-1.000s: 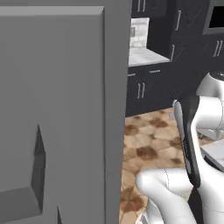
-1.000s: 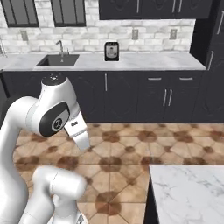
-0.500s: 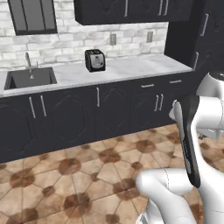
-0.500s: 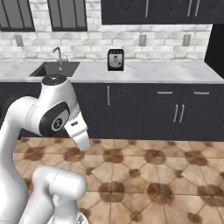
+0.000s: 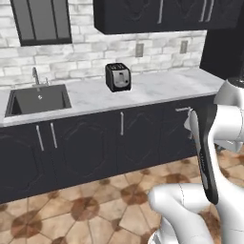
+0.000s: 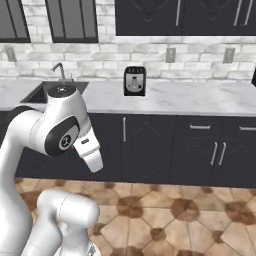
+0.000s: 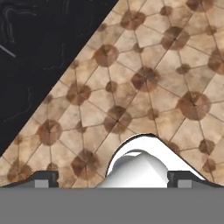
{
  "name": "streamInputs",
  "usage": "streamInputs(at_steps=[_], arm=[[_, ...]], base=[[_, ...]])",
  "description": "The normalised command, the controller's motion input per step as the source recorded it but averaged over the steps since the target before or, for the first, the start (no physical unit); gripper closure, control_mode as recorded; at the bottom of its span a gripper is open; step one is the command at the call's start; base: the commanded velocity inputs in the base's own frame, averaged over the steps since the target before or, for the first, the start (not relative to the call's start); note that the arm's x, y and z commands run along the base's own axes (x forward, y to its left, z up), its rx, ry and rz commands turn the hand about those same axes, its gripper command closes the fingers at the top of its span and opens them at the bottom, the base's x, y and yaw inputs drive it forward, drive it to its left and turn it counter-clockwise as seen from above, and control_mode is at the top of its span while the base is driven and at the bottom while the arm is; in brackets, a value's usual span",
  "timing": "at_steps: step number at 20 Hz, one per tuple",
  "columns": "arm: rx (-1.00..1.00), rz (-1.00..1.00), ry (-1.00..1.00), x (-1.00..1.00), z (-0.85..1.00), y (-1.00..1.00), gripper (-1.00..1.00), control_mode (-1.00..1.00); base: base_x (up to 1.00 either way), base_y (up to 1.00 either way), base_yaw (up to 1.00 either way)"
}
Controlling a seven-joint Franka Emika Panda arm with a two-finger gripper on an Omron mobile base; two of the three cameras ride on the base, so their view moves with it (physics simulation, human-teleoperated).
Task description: Place the bowl with the corn and sweet potato on the second highest shelf of the fridge. Place the bowl with the chicken drumstick and steak on the top shelf of the fridge.
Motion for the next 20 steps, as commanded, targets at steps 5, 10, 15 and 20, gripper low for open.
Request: streamInputs(at_steps=[5, 10, 15, 20], arm=[[0.00, 0.00, 0.00, 0.00, 0.00, 0.00, -1.00, 1.00], [0.00, 0.00, 0.00, 0.00, 0.00, 0.00, -1.00, 1.00], [0.00, 0.00, 0.00, 0.00, 0.00, 0.00, -1.00, 1.00], [0.00, 0.00, 0.00, 0.00, 0.00, 0.00, -1.00, 1.00]], base=[[1.00, 0.00, 0.23], [0.98, 0.01, 0.69], [0.86, 0.04, 0.76], [0.62, 0.13, 0.81]])
